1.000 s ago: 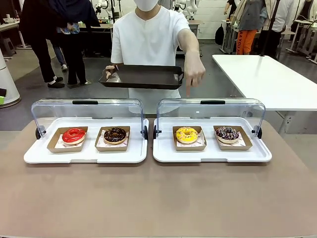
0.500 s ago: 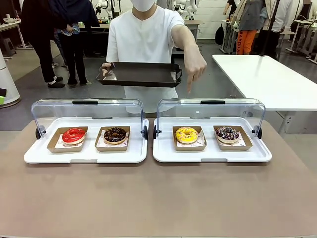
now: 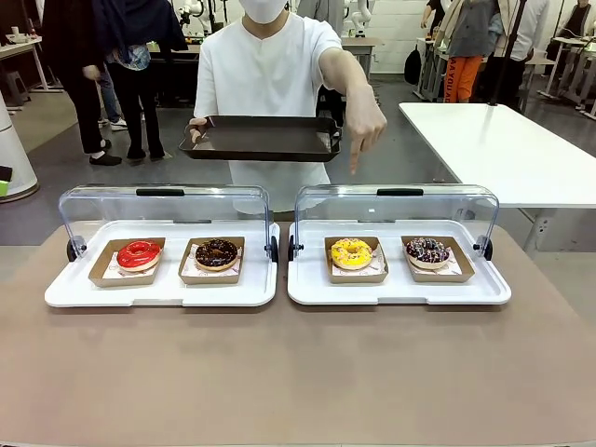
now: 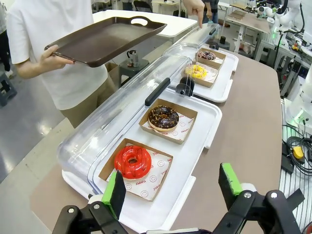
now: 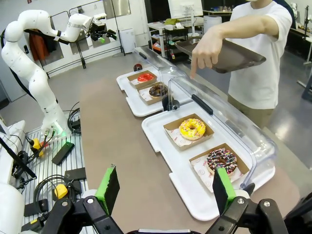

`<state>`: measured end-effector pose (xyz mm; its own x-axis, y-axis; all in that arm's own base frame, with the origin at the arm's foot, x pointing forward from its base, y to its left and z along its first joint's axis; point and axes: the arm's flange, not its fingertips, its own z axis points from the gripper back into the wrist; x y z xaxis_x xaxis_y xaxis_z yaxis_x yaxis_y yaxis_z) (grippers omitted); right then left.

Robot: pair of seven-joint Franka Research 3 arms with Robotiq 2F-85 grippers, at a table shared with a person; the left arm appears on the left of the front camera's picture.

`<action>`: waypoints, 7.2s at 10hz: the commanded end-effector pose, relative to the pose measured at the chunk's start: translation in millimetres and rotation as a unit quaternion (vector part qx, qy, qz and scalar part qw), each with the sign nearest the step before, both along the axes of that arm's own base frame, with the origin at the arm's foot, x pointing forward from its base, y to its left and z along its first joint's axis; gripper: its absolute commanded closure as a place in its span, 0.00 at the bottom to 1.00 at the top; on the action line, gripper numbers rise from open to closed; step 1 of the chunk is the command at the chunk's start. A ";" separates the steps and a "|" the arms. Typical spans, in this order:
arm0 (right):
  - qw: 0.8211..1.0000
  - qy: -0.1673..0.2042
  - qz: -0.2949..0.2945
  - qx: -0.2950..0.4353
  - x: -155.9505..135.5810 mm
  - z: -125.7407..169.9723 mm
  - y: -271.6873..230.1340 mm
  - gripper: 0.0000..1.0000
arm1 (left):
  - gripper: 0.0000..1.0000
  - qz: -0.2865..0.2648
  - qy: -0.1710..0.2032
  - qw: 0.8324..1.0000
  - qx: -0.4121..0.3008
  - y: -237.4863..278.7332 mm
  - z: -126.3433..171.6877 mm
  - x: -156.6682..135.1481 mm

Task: Provide the desired donut to the person.
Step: Pick up and lift the Paper togo box containing the Donut pointed at by the person.

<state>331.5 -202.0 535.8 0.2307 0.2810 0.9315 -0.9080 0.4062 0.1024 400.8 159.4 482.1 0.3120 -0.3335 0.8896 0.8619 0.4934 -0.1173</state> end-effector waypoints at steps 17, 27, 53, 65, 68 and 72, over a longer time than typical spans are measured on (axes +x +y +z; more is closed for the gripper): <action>1.000 -0.002 0.002 0.005 0.5 -0.4 -0.2 0.00 | 0.00 0.001 -0.003 1.000 -0.006 0.2 0.1 -0.9; 0.992 -0.012 0.074 -0.102 6.7 44.6 71.9 0.00 | 0.00 0.001 -0.003 1.000 -0.006 0.2 0.1 -0.9; 0.835 0.046 0.168 -0.522 101.0 -105.3 398.9 0.00 | 0.00 0.001 -0.003 1.000 -0.006 0.2 0.1 -0.9; 0.823 0.087 0.153 -0.540 135.6 -139.6 428.4 0.00 | 0.00 0.001 -0.003 1.000 -0.006 0.2 0.1 -0.9; 0.823 0.072 0.204 -0.525 160.8 -157.6 426.1 0.00 | 0.00 0.001 -0.003 1.000 -0.006 0.2 0.1 -0.9; 0.816 0.057 0.214 -0.534 185.7 -179.2 416.2 0.00 | 0.00 0.001 -0.003 1.000 -0.006 0.2 0.1 -0.9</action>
